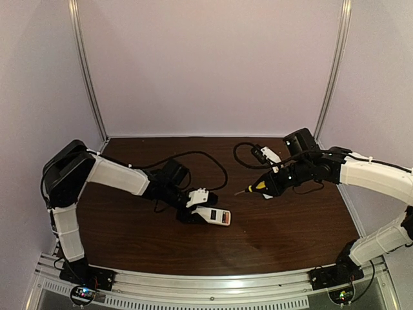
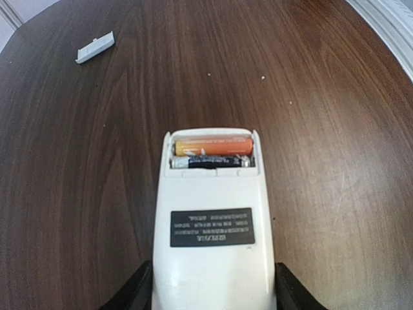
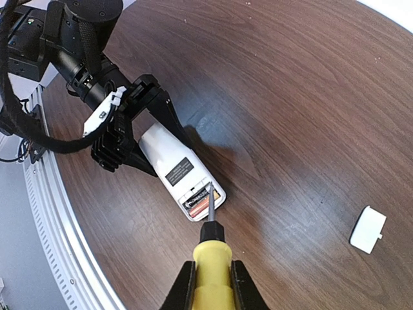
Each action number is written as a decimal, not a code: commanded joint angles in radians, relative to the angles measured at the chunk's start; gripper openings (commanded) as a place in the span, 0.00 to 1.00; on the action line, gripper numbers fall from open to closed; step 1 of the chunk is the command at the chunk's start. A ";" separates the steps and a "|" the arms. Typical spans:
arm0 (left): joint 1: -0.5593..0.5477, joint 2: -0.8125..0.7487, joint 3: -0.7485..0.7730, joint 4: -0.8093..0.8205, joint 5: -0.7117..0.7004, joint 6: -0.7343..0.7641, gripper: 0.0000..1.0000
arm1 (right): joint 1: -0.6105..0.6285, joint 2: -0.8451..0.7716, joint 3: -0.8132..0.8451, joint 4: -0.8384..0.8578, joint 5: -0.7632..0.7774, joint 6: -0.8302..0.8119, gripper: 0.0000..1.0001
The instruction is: Unload the batteries from the remote control
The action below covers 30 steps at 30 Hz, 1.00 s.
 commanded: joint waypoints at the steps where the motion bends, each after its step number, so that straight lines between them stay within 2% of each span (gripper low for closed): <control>1: 0.005 -0.085 0.014 -0.022 -0.086 0.041 0.00 | -0.007 0.013 0.048 0.011 0.032 -0.020 0.00; 13: 0.005 -0.252 -0.046 0.036 -0.216 0.141 0.00 | -0.006 0.026 0.126 -0.023 0.043 -0.053 0.00; 21: 0.008 -0.330 -0.159 0.195 -0.293 0.240 0.00 | -0.007 -0.005 0.150 -0.033 0.042 -0.087 0.00; 26: 0.009 -0.351 -0.260 0.407 -0.318 0.279 0.00 | -0.007 -0.016 0.158 -0.039 0.035 -0.095 0.00; 30: 0.016 -0.344 -0.281 0.449 -0.320 0.278 0.00 | -0.004 -0.024 0.164 -0.049 0.004 -0.107 0.00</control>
